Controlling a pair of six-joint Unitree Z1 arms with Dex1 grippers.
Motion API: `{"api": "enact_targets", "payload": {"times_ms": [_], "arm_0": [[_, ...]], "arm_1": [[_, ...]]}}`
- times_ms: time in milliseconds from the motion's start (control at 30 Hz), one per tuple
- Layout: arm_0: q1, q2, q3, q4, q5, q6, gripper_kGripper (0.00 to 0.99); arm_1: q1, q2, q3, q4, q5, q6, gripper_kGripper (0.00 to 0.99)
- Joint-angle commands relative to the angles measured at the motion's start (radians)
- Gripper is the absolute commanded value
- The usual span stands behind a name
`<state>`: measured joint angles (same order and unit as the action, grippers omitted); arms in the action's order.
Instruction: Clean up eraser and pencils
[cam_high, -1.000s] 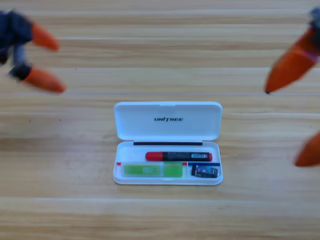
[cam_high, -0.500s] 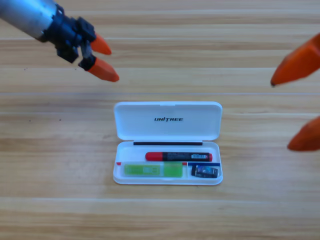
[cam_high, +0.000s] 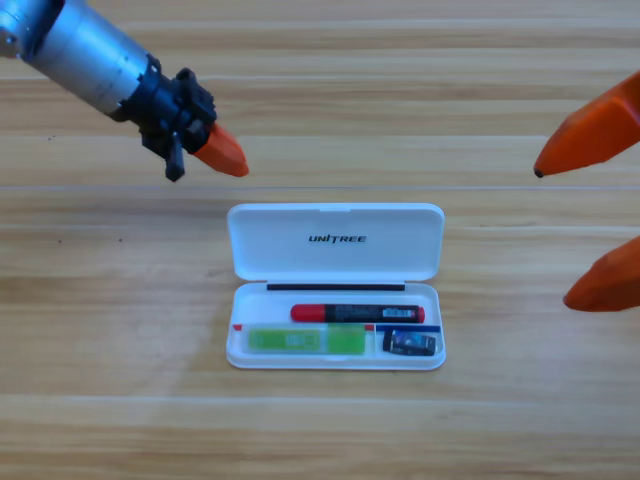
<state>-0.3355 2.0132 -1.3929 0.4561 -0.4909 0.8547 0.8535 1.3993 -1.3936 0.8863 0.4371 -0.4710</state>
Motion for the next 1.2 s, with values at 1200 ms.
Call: {"api": "enact_targets", "payload": {"times_ms": [1200], "arm_0": [[-0.186, -0.016, -0.009, 0.116, 0.051, 0.000, 0.000]], "arm_1": [[-0.024, -0.028, 0.028, -0.018, 0.058, 0.017, 0.945]]}}
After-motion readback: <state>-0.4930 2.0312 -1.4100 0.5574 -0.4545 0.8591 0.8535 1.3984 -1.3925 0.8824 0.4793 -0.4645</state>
